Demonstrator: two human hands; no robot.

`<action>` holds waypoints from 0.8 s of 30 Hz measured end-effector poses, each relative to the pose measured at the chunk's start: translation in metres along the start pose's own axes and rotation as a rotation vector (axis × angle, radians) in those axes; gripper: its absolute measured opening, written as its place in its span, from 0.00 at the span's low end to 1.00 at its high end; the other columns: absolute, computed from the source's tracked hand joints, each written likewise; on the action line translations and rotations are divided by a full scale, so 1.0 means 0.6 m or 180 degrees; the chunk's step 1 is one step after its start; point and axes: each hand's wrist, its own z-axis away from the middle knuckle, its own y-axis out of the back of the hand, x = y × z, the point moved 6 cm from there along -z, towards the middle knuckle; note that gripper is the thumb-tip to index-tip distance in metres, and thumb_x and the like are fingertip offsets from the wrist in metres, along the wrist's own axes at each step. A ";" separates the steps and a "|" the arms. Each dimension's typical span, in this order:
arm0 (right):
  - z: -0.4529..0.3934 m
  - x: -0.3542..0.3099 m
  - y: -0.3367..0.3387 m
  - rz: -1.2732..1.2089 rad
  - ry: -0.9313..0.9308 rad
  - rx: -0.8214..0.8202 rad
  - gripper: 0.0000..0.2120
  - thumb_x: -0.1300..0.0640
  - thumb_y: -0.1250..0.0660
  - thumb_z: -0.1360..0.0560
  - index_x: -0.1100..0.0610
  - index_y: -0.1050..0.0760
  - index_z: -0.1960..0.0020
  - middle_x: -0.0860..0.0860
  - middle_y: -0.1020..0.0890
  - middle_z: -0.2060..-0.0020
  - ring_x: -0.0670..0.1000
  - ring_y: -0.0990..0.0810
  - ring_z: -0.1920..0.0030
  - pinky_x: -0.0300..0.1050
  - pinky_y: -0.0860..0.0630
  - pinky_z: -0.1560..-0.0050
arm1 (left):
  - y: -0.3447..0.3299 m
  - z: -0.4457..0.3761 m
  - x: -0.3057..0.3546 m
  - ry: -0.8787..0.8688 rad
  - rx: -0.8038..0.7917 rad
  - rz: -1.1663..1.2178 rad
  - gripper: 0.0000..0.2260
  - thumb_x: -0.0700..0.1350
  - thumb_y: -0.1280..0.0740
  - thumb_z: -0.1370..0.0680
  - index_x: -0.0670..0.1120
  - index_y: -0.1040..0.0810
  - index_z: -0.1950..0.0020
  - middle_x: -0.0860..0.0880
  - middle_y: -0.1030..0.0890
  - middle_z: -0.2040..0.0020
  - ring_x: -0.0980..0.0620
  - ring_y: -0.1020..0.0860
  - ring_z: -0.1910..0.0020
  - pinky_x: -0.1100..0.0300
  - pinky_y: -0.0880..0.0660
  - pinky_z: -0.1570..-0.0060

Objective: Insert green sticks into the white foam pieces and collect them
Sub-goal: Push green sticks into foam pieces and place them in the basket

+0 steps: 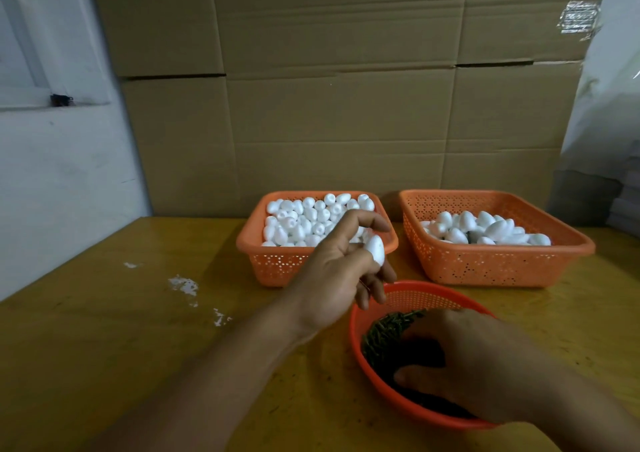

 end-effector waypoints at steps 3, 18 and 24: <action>0.000 0.000 -0.006 -0.0030 0.0001 -0.0124 0.23 0.30 0.34 0.28 0.42 0.23 0.39 0.43 0.19 0.49 0.43 0.21 0.50 0.45 0.20 0.48 | -0.005 0.011 -0.011 0.0005 -0.0080 0.0056 0.12 0.42 0.39 0.24 0.51 0.25 0.42 0.42 0.18 0.58 0.46 0.22 0.64 0.57 0.28 0.67; -0.014 0.005 -0.019 -0.0028 -0.0091 0.0104 0.08 0.45 0.32 0.24 0.44 0.19 0.46 0.41 0.18 0.52 0.43 0.20 0.51 0.45 0.20 0.48 | -0.006 0.037 -0.024 -0.0058 -0.0205 0.0323 0.14 0.46 0.29 0.23 0.46 0.22 0.38 0.48 0.17 0.59 0.52 0.23 0.64 0.61 0.25 0.64; -0.014 0.010 -0.013 -0.0205 0.0013 0.0380 0.06 0.44 0.34 0.22 0.44 0.22 0.50 0.41 0.19 0.54 0.42 0.22 0.53 0.44 0.21 0.50 | 0.001 0.033 -0.032 -0.0193 0.0139 -0.0242 0.10 0.52 0.27 0.24 0.48 0.17 0.48 0.55 0.20 0.60 0.57 0.23 0.63 0.63 0.25 0.63</action>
